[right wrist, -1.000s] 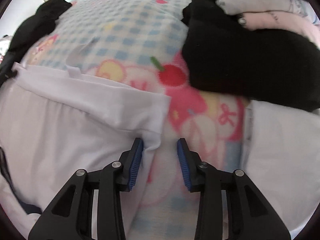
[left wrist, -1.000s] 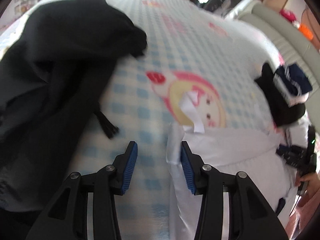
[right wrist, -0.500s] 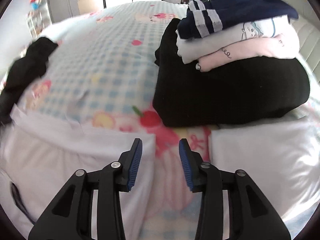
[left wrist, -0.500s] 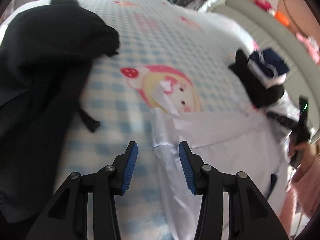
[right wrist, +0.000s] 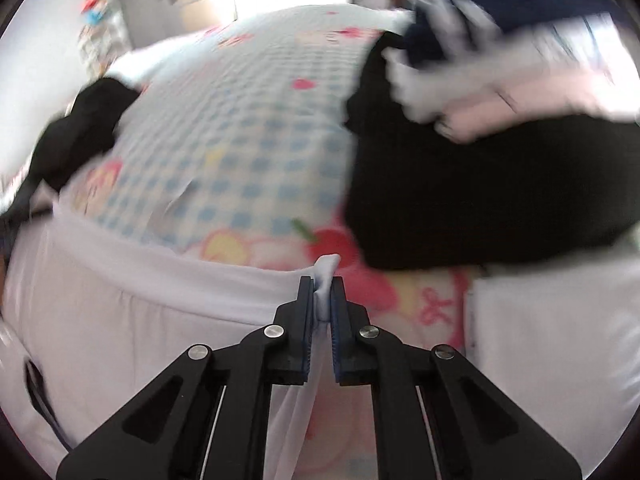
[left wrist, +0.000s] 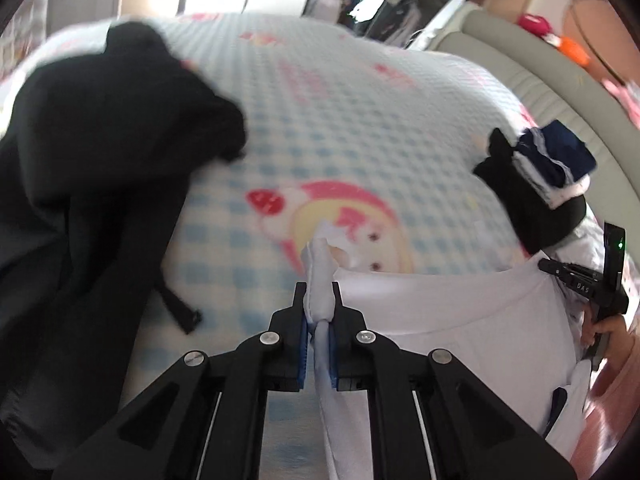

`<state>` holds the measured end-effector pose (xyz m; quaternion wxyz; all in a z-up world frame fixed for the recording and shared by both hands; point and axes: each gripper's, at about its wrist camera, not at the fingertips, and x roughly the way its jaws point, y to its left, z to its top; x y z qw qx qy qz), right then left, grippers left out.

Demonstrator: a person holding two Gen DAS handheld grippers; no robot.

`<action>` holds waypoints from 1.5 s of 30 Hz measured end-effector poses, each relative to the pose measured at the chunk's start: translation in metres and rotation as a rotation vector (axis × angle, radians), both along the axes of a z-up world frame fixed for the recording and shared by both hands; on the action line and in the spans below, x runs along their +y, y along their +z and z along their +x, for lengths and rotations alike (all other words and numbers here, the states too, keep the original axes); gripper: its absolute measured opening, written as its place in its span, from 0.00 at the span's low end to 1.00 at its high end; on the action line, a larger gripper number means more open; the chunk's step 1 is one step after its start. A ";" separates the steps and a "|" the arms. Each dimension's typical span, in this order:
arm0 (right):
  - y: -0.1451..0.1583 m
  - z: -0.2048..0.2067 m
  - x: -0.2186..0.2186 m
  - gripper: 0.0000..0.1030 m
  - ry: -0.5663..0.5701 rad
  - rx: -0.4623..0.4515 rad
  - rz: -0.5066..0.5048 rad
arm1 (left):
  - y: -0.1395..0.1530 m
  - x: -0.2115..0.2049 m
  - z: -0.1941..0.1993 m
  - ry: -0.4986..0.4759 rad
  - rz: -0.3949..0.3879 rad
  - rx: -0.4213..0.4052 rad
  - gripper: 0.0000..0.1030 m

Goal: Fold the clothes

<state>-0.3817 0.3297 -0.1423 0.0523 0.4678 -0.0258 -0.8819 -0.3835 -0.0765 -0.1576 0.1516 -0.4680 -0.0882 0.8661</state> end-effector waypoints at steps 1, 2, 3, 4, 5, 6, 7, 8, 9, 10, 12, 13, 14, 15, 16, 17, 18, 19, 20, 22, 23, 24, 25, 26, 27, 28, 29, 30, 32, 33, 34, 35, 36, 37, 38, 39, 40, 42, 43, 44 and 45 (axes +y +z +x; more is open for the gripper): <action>-0.004 -0.003 0.006 0.06 -0.028 -0.015 -0.036 | -0.010 0.004 -0.003 -0.001 -0.025 -0.030 0.11; -0.012 -0.006 0.008 0.06 -0.046 -0.034 -0.054 | -0.018 0.007 -0.004 0.002 -0.044 -0.052 0.12; -0.019 -0.009 0.010 0.06 -0.064 -0.054 -0.071 | -0.025 0.011 -0.006 0.007 -0.059 -0.067 0.12; -0.026 -0.009 0.014 0.06 -0.080 -0.074 -0.082 | -0.032 0.015 -0.007 0.013 -0.075 -0.081 0.14; -0.030 -0.007 0.015 0.06 -0.086 -0.092 -0.076 | -0.033 0.016 -0.009 0.022 -0.075 -0.090 0.14; -0.032 -0.007 0.012 0.05 -0.083 -0.096 -0.048 | -0.032 0.014 -0.010 0.033 -0.064 -0.095 0.15; -0.030 -0.006 0.011 0.05 -0.083 -0.090 -0.033 | -0.027 0.011 -0.010 0.050 -0.052 -0.084 0.15; -0.024 -0.002 0.010 0.05 -0.088 -0.069 -0.028 | -0.021 0.006 -0.007 0.069 -0.038 -0.061 0.15; -0.018 0.001 0.010 0.05 -0.093 -0.047 -0.024 | -0.014 0.000 -0.004 0.096 -0.040 -0.031 0.15; -0.010 0.006 0.013 0.05 -0.098 -0.011 -0.026 | -0.008 -0.007 -0.002 0.122 -0.047 -0.010 0.15; 0.003 0.016 0.022 0.05 -0.121 0.049 -0.056 | -0.003 -0.021 0.001 0.155 -0.039 -0.013 0.25; 0.010 0.021 0.029 0.06 -0.139 0.073 -0.085 | -0.003 -0.027 0.000 0.147 0.004 -0.040 0.46; 0.011 0.021 0.037 0.13 -0.138 0.057 -0.146 | -0.004 -0.031 0.001 0.123 0.073 -0.069 0.62; 0.008 0.020 0.042 0.30 -0.139 0.002 -0.205 | -0.006 -0.032 0.001 0.090 0.133 -0.094 0.63; 0.004 0.018 0.047 0.37 -0.140 -0.051 -0.263 | -0.006 -0.028 0.000 0.064 0.131 -0.097 0.63; 0.002 0.018 0.047 0.41 -0.140 -0.064 -0.277 | -0.006 -0.020 -0.001 0.046 0.096 -0.088 0.63; 0.001 0.017 0.047 0.41 -0.140 -0.077 -0.290 | -0.008 -0.012 -0.003 0.026 0.064 -0.089 0.62; 0.002 0.017 0.043 0.41 -0.125 -0.063 -0.278 | -0.011 -0.003 -0.006 0.006 0.033 -0.097 0.50; -0.001 0.011 0.033 0.41 -0.083 -0.075 -0.278 | -0.013 0.006 -0.008 -0.015 0.003 -0.105 0.22; -0.006 0.007 0.013 0.33 -0.006 -0.123 -0.271 | -0.015 0.023 -0.010 -0.053 -0.061 -0.093 0.08; -0.006 0.007 0.001 0.10 0.035 -0.124 -0.224 | -0.009 0.029 -0.007 -0.062 -0.084 -0.048 0.08; -0.006 0.008 -0.012 0.06 0.074 -0.124 -0.176 | -0.002 0.031 -0.003 -0.055 -0.083 -0.003 0.08; -0.001 0.012 -0.020 0.05 0.087 -0.081 -0.116 | 0.002 0.030 -0.001 -0.032 -0.077 0.024 0.08; 0.002 0.013 -0.020 0.05 0.077 -0.058 -0.104 | 0.003 0.027 -0.002 0.000 -0.084 0.031 0.09; 0.005 0.014 -0.015 0.05 0.035 -0.032 -0.106 | -0.003 0.024 -0.006 0.025 -0.111 0.004 0.12; -0.002 0.009 -0.010 0.05 0.006 -0.060 -0.097 | -0.013 0.022 -0.011 0.044 -0.149 -0.041 0.13; -0.009 0.005 -0.006 0.07 -0.023 -0.089 -0.087 | -0.022 0.020 -0.015 0.044 -0.167 -0.086 0.16; -0.016 0.000 -0.001 0.10 -0.052 -0.117 -0.078 | -0.025 0.020 -0.016 0.041 -0.166 -0.102 0.16; -0.020 -0.002 0.005 0.14 -0.056 -0.159 -0.127 | -0.015 0.019 -0.012 0.060 -0.164 -0.086 0.32; -0.015 -0.001 0.007 0.19 -0.061 -0.160 -0.150 | -0.006 0.019 -0.009 0.086 -0.174 -0.072 0.39; -0.004 0.003 0.007 0.23 -0.066 -0.141 -0.127 | 0.004 0.020 -0.005 0.106 -0.200 -0.045 0.48; 0.007 0.008 0.007 0.31 -0.072 -0.122 -0.105 | 0.015 0.022 0.002 0.111 -0.233 -0.011 0.48; 0.018 0.012 0.007 0.32 -0.077 -0.103 -0.082 | 0.028 0.026 0.011 0.100 -0.260 0.023 0.48; 0.030 0.019 0.006 0.32 -0.070 -0.079 -0.050 | 0.039 0.032 0.023 0.078 -0.280 0.050 0.48; 0.043 0.028 0.005 0.32 -0.059 -0.057 -0.022 | 0.050 0.040 0.036 0.054 -0.297 0.075 0.48; 0.059 0.041 0.003 0.32 -0.053 -0.023 0.012 | 0.061 0.047 0.049 0.030 -0.314 0.099 0.49; 0.072 0.056 -0.002 0.32 -0.043 0.018 0.053 | 0.072 0.054 0.063 0.006 -0.331 0.124 0.50; 0.099 0.087 -0.010 0.39 -0.022 0.101 0.134 | 0.090 0.064 0.101 -0.046 -0.369 0.187 0.50; 0.107 0.098 -0.011 0.41 0.012 0.135 0.156 | 0.096 0.069 0.122 -0.067 -0.390 0.221 0.50; 0.112 0.106 -0.014 0.41 0.056 0.153 0.180 | 0.103 0.074 0.142 -0.088 -0.411 0.255 0.50; 0.117 0.115 -0.017 0.41 0.099 0.170 0.203 | 0.108 0.077 0.157 -0.100 -0.407 0.263 0.50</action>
